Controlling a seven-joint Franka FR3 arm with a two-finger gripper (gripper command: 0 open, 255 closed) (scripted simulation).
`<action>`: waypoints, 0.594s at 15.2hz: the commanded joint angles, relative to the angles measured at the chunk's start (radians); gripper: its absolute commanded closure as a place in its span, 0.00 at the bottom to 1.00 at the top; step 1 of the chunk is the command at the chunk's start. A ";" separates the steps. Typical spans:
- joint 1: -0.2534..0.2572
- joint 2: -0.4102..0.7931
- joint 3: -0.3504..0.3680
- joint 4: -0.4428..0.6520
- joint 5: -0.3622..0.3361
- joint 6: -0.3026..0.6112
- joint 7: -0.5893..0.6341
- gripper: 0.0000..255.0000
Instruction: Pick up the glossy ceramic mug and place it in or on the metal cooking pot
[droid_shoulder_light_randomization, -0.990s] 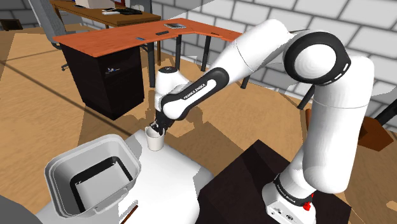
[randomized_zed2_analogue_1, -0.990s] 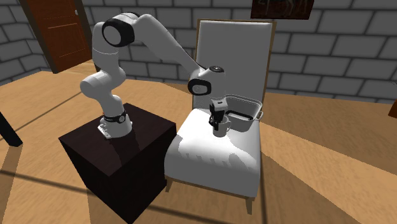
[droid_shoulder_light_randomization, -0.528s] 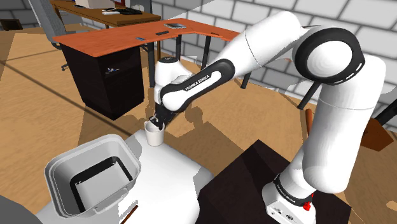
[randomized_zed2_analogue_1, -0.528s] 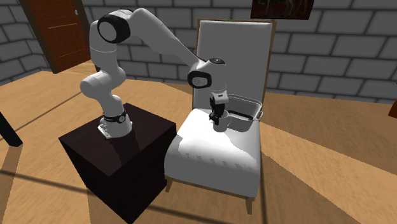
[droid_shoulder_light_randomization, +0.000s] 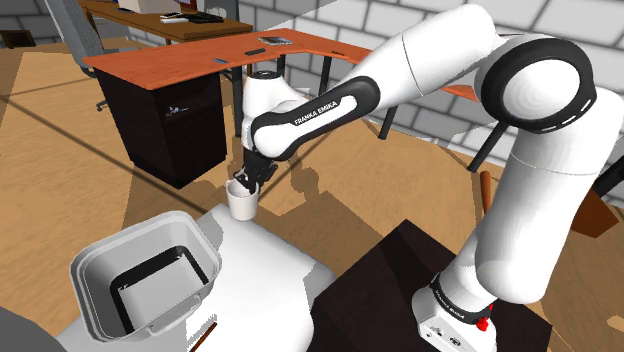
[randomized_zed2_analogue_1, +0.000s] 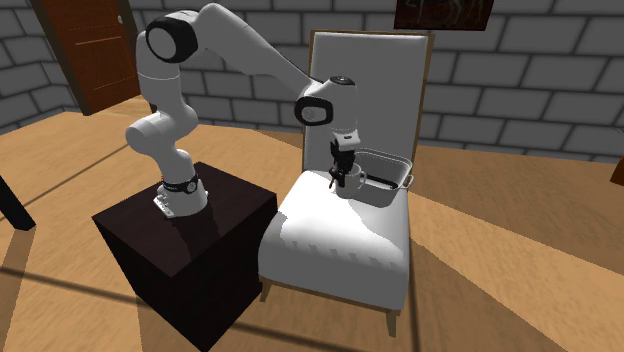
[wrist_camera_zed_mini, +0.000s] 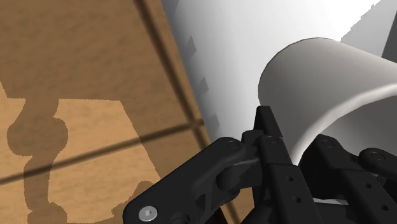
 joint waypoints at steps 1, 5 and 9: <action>-0.001 -0.016 0.002 0.009 0.005 -0.025 -0.003 1.00; -0.004 -0.044 0.004 0.030 0.014 -0.073 -0.007 1.00; -0.005 -0.066 0.006 0.050 0.020 -0.114 -0.011 1.00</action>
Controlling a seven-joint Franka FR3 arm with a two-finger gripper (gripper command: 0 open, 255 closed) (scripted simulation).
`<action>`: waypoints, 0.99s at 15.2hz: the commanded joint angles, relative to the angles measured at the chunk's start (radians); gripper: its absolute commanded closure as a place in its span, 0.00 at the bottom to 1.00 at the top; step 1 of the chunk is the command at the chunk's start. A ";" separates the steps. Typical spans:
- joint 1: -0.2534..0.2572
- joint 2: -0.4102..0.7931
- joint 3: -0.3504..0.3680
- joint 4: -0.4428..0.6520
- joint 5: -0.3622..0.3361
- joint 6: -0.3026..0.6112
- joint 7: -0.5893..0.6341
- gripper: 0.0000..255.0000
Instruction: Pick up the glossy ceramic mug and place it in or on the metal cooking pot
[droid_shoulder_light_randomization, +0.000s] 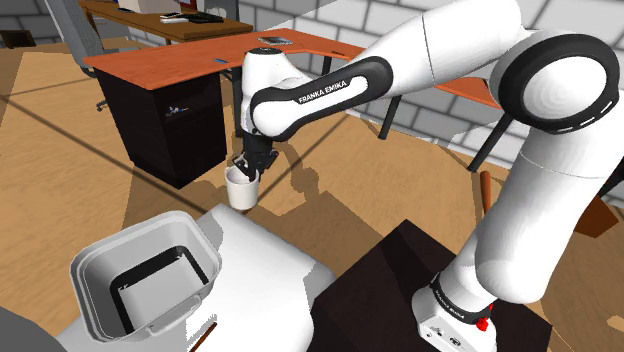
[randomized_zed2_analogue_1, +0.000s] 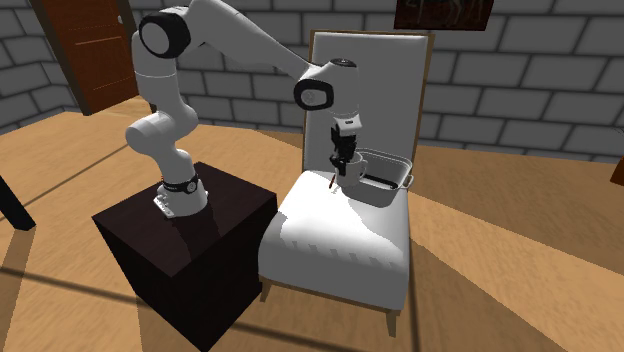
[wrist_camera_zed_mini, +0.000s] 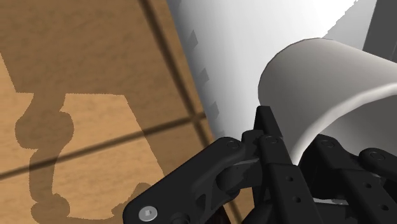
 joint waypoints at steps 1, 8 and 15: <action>0.015 0.011 0.008 0.029 -0.007 -0.018 0.026 1.00; 0.124 0.153 0.043 0.245 -0.068 -0.097 0.186 1.00; 0.255 0.343 0.054 0.551 -0.131 -0.219 0.317 1.00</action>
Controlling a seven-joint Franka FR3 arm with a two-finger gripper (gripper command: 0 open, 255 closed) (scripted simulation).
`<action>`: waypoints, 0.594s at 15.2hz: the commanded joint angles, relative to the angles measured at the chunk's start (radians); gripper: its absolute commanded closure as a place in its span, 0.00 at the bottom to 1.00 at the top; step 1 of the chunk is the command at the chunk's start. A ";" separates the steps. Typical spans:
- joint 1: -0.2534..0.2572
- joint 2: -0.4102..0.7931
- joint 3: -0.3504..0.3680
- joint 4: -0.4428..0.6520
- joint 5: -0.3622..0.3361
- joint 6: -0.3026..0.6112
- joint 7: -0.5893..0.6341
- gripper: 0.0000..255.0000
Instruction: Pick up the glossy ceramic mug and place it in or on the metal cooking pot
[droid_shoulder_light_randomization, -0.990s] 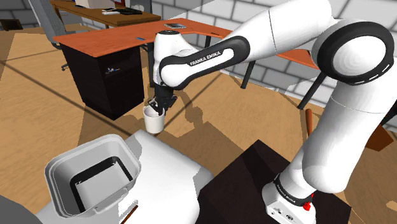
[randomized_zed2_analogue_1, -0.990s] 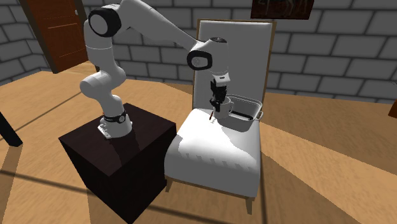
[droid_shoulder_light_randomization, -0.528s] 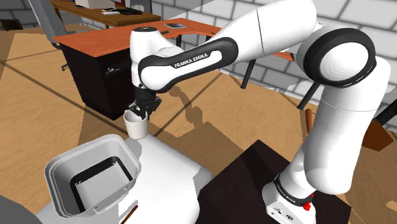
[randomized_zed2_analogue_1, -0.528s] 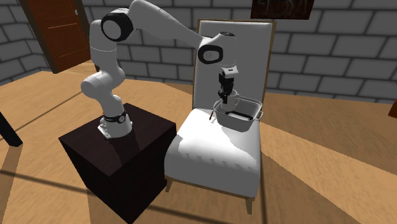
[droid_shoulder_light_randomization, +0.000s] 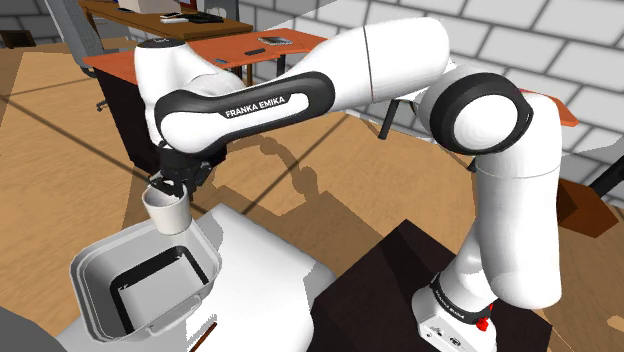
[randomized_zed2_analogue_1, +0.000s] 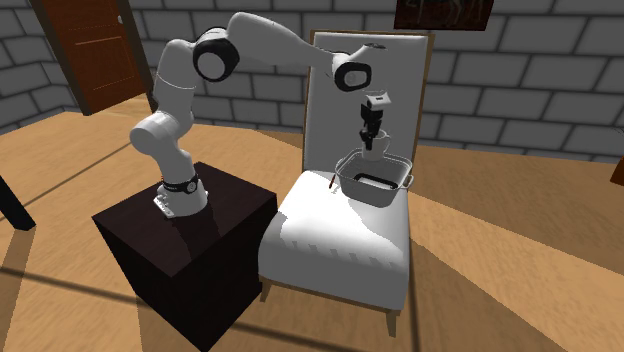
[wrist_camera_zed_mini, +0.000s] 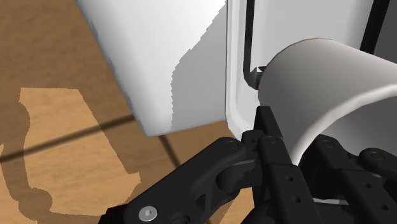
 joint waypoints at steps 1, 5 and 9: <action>0.040 0.057 0.001 0.101 -0.016 -0.045 0.034 1.00; 0.147 0.243 -0.006 0.423 -0.053 -0.182 0.090 1.00; 0.143 0.247 -0.009 0.376 -0.055 -0.131 0.094 1.00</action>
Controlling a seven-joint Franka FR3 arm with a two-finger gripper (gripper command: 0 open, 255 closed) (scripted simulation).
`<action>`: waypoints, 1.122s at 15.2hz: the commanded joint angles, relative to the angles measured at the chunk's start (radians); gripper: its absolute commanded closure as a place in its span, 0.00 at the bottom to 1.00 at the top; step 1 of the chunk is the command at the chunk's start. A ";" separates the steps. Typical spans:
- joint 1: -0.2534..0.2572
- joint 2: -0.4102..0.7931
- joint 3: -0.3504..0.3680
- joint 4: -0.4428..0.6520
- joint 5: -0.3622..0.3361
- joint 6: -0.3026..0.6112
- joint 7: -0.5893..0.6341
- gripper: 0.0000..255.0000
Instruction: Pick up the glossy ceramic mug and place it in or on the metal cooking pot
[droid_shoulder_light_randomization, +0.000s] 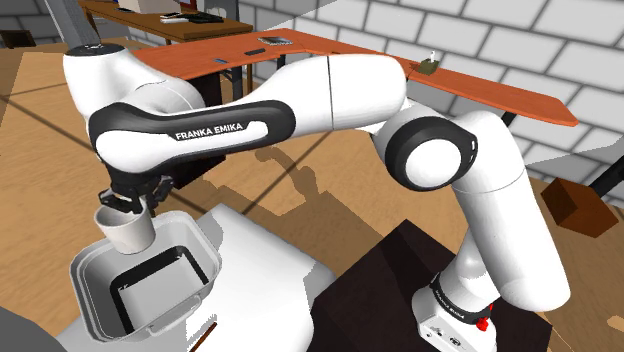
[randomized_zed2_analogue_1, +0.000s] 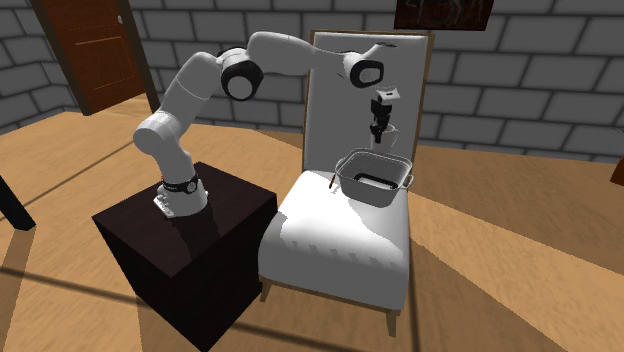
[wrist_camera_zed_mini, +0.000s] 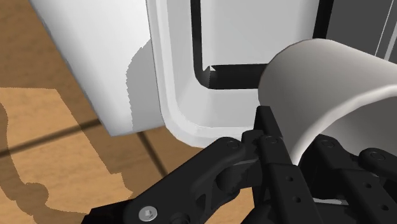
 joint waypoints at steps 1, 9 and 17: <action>0.001 0.008 -0.001 -0.012 -0.002 0.021 0.003 1.00; -0.004 0.032 -0.007 -0.080 -0.010 0.112 0.010 1.00; -0.005 0.053 -0.011 -0.108 -0.016 0.160 0.014 1.00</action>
